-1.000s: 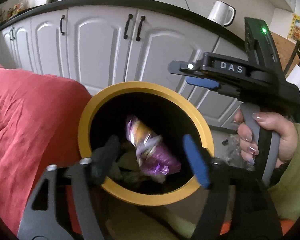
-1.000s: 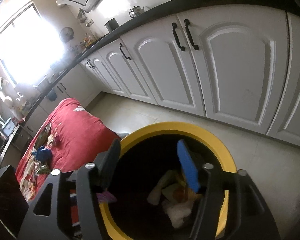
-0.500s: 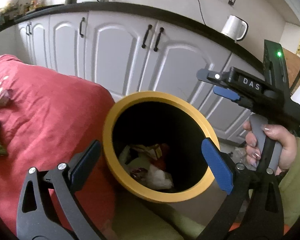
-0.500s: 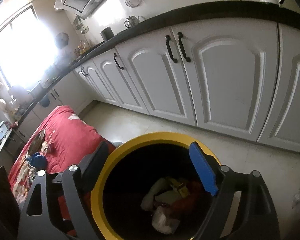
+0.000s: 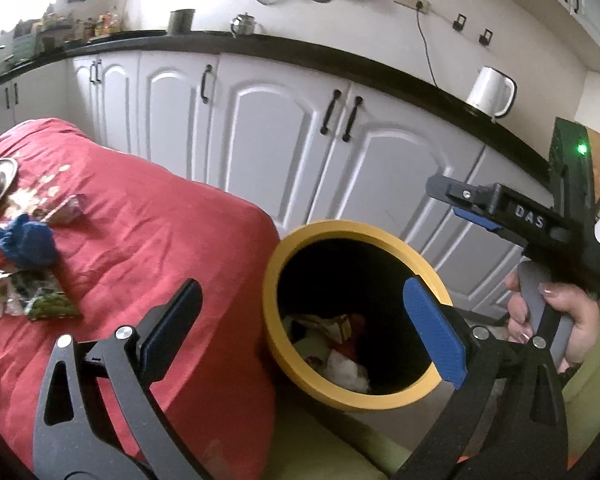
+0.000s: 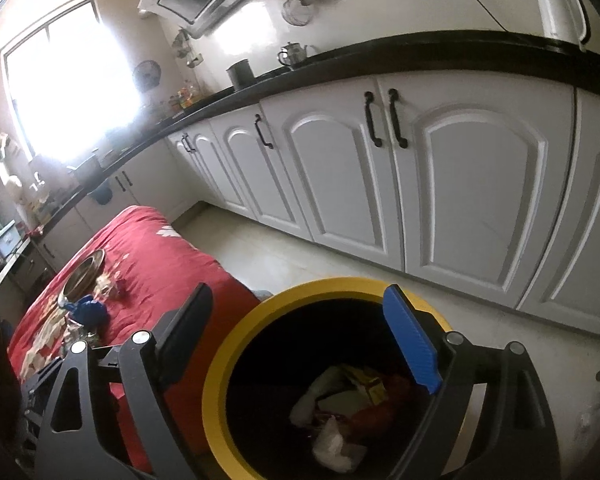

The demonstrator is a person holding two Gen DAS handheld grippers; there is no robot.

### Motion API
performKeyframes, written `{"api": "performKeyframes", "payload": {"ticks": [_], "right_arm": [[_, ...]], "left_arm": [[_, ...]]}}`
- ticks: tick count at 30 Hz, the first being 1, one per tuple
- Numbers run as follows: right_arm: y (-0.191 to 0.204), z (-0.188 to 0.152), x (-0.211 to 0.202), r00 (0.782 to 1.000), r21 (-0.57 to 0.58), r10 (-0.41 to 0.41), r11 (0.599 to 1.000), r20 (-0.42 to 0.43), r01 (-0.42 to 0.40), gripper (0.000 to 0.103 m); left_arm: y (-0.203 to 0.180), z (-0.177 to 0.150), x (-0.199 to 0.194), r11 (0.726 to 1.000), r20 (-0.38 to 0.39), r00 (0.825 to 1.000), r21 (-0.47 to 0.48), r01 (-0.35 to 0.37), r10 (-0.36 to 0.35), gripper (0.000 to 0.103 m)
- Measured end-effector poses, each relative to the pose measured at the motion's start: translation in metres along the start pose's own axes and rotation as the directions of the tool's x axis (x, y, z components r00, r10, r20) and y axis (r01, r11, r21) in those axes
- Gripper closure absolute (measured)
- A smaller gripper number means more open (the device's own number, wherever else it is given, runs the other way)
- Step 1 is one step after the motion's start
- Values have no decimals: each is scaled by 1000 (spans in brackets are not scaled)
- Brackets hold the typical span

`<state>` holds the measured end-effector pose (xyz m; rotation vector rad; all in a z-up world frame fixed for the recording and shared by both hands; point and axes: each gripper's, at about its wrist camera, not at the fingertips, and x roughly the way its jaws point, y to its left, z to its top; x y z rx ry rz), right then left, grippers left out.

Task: Collect trash
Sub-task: 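Move both tools back over the remaining trash on the table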

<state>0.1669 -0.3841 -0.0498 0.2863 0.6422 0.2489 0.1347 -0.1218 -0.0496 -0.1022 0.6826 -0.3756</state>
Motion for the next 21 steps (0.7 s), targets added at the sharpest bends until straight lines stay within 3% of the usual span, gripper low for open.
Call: {"api": "performKeyframes", "payload": {"ticks": [21], "right_arm": [[69, -1, -19, 995, -143, 102, 985, 20, -98, 16]], "left_arm": [[48, 1, -54, 987, 107, 984, -85, -135, 144, 11]]}}
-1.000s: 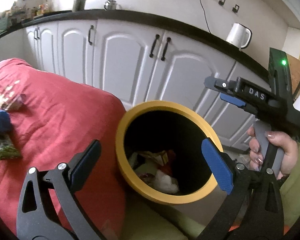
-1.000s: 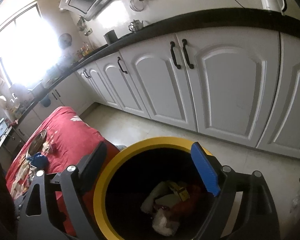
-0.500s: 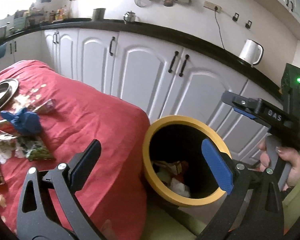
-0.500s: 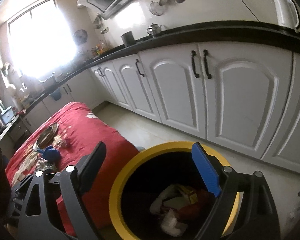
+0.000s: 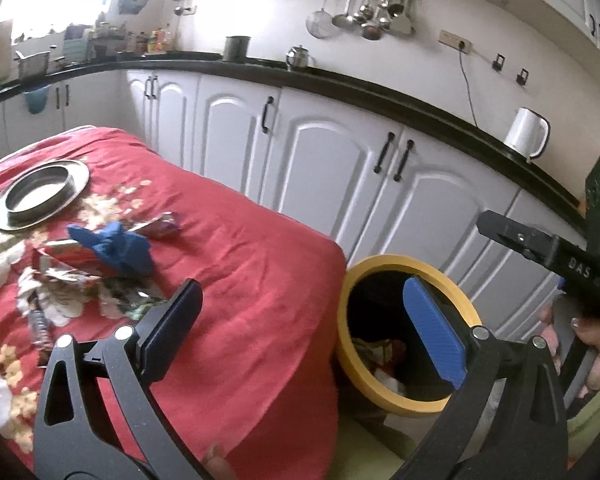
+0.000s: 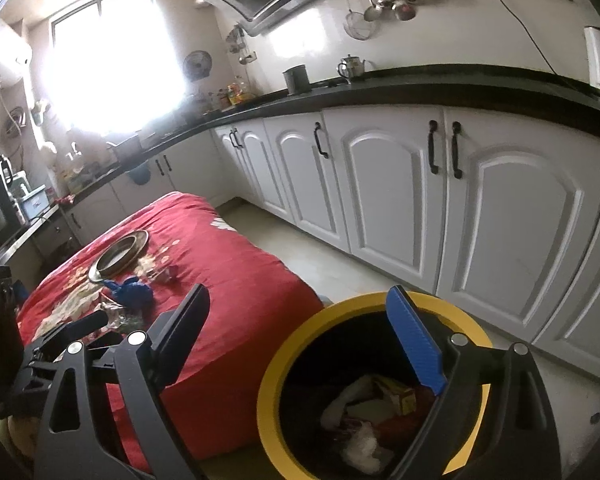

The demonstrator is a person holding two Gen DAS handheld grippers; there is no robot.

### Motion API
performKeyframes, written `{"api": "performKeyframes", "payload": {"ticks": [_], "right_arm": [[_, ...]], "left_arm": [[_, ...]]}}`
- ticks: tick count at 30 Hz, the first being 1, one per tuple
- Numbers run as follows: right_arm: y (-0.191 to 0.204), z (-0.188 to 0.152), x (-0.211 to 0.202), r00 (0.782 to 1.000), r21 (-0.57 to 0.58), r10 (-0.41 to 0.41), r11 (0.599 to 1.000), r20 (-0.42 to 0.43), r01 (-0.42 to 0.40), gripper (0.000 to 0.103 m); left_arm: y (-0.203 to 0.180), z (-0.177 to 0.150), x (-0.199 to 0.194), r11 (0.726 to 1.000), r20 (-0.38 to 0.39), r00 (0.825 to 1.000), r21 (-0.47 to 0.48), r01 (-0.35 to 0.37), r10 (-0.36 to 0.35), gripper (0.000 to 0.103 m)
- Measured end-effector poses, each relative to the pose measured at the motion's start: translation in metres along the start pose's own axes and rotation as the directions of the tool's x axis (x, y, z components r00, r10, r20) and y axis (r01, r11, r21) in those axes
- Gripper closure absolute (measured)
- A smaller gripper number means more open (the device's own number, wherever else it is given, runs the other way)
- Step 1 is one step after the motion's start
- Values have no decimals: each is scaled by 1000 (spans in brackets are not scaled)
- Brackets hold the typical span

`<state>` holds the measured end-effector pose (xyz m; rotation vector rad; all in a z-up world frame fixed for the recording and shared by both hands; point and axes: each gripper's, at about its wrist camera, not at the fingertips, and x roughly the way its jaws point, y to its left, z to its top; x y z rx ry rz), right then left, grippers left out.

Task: Collect trash
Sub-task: 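Move both tools back over the remaining trash on the table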

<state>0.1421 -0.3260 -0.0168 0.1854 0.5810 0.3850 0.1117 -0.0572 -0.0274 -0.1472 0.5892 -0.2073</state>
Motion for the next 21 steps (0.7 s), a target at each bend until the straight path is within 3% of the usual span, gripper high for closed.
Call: {"api": "performKeyframes", "payload": {"ticks": [9, 21], "right_arm": [[33, -3, 2, 999, -51, 39, 998, 2, -39, 15], [74, -6, 9, 996, -132, 83, 988, -26, -86, 15]], "left_arm": [[30, 3, -22, 997, 48, 996, -33, -69, 71, 11], [86, 4, -50, 976, 92, 980, -147, -164, 178, 11]]}}
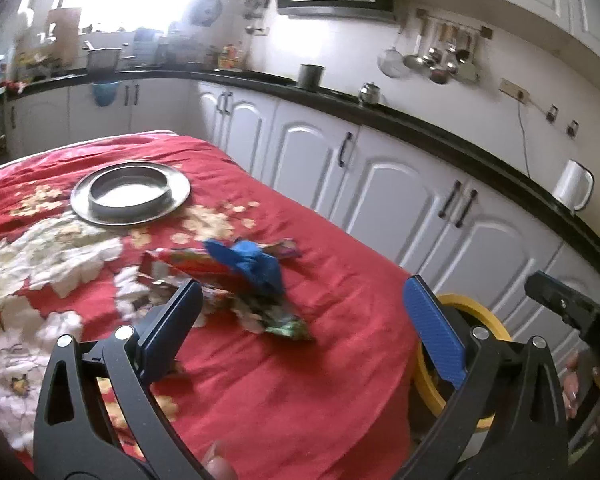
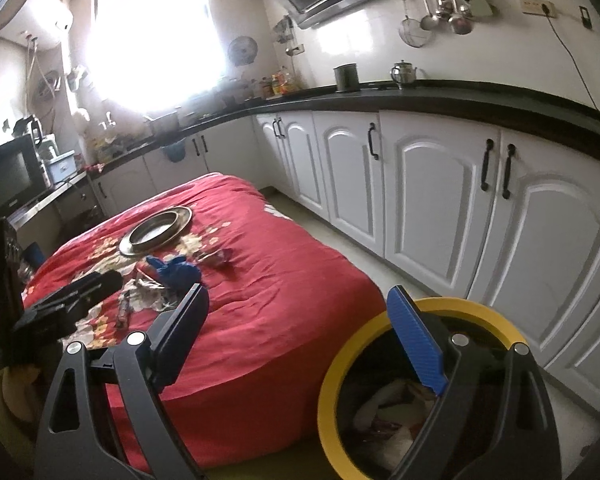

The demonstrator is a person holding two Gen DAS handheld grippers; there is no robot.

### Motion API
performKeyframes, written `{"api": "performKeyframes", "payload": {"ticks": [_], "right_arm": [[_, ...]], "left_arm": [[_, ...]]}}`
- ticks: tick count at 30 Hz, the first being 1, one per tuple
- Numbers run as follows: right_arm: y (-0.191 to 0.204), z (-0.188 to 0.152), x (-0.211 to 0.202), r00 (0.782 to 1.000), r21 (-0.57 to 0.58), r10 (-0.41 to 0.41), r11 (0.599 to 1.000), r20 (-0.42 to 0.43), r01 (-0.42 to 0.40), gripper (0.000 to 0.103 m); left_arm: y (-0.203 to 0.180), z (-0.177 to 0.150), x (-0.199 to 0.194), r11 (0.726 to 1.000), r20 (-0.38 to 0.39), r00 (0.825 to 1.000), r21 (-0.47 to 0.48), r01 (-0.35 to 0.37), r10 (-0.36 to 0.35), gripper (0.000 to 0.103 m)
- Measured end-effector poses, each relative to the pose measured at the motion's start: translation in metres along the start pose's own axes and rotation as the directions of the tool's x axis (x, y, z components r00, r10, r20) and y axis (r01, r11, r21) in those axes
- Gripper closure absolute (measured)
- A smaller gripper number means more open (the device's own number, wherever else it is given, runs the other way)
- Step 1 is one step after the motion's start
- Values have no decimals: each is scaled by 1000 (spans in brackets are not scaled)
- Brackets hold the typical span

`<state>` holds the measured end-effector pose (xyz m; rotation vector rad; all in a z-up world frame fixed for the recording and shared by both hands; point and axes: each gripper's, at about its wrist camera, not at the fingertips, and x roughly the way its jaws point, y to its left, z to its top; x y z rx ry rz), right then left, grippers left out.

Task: Collect trash
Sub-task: 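Move both tools back over the remaining trash on the table, then grasp the brown chocolate bar with the left gripper while the right gripper grasps the blue plastic bag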

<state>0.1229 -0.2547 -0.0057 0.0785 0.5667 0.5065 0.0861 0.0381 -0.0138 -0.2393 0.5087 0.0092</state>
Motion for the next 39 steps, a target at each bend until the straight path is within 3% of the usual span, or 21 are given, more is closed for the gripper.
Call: {"api": "performKeyframes", "payload": {"ticks": [16, 23, 30, 39], "right_arm": [[62, 10, 28, 991, -116, 125, 985, -56, -131, 15], [86, 19, 62, 974, -137, 187, 969, -131, -205, 15], [108, 25, 113, 949, -158, 214, 954, -231, -254, 15], [137, 24, 174, 924, -211, 213, 934, -319, -288, 16]], "left_arm": [[47, -1, -9, 992, -20, 993, -55, -115, 114, 11], [73, -9, 0, 984, -97, 984, -79, -159, 151, 11], [91, -21, 15, 982, -166, 976, -102, -160, 141, 11], [101, -32, 33, 981, -227, 972, -161, -107, 68, 42]]}}
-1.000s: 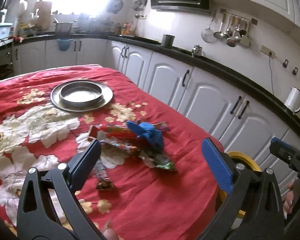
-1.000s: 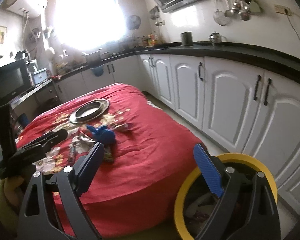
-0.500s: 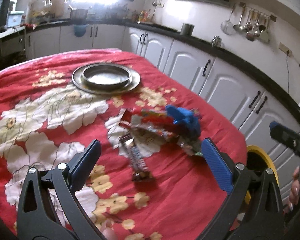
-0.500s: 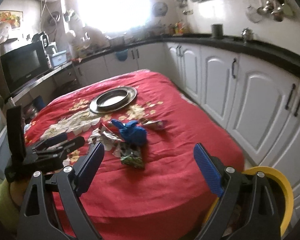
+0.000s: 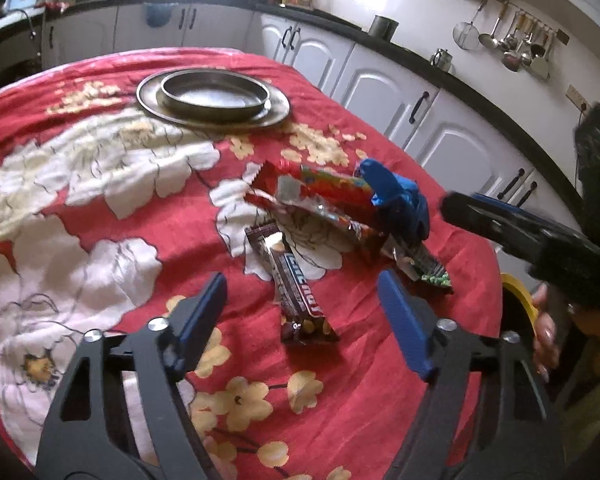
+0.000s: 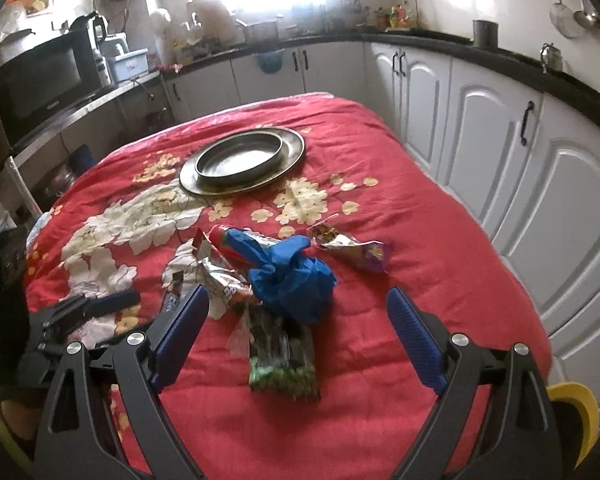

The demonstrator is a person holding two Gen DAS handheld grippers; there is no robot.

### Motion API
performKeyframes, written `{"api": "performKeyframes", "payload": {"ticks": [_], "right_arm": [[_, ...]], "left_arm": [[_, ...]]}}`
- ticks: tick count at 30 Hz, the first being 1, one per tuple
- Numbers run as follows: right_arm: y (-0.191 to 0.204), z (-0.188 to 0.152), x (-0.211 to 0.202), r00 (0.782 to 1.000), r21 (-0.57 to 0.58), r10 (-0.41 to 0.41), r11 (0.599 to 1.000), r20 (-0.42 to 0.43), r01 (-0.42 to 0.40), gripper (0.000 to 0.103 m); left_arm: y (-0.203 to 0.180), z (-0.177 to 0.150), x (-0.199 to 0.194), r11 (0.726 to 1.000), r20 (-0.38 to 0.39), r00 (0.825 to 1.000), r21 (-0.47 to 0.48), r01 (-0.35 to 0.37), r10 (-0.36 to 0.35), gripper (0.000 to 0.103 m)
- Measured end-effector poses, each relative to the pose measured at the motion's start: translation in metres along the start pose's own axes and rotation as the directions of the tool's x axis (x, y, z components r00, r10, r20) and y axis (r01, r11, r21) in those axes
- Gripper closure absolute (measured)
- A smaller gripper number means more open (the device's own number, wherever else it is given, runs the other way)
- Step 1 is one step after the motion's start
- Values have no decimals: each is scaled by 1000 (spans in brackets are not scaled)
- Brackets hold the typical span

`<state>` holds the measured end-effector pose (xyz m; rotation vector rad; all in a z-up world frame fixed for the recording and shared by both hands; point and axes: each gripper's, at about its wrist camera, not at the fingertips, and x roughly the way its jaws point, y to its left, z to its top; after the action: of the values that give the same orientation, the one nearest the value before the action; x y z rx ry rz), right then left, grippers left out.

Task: Collect trash
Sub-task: 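Grasp the brown chocolate bar with the left gripper while the right gripper grasps the blue plastic bag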

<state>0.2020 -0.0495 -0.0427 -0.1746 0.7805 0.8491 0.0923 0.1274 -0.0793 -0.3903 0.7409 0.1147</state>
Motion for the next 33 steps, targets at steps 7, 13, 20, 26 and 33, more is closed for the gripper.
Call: {"api": "performKeyframes", "payload": {"ticks": [7, 13, 20, 26, 33], "right_arm": [[-7, 8, 38, 998, 36, 17, 999, -67, -15, 23], [-4, 7, 54, 995, 40, 37, 999, -93, -33, 35], [-5, 3, 56, 995, 59, 46, 997, -91, -40, 72], [-13, -3, 41, 997, 90, 50, 995, -54, -45, 82], [-20, -8, 19, 999, 108, 47, 993, -12, -45, 82]], "left_arm": [[1, -5, 11, 1000, -36, 999, -19, 21, -22, 53], [8, -6, 15, 998, -51, 998, -49, 29, -32, 68], [8, -8, 18, 998, -63, 997, -51, 34, -38, 84], [5, -8, 18, 998, -59, 997, -42, 46, -49, 89], [2, -6, 11, 998, -37, 998, -26, 56, -57, 91]]}}
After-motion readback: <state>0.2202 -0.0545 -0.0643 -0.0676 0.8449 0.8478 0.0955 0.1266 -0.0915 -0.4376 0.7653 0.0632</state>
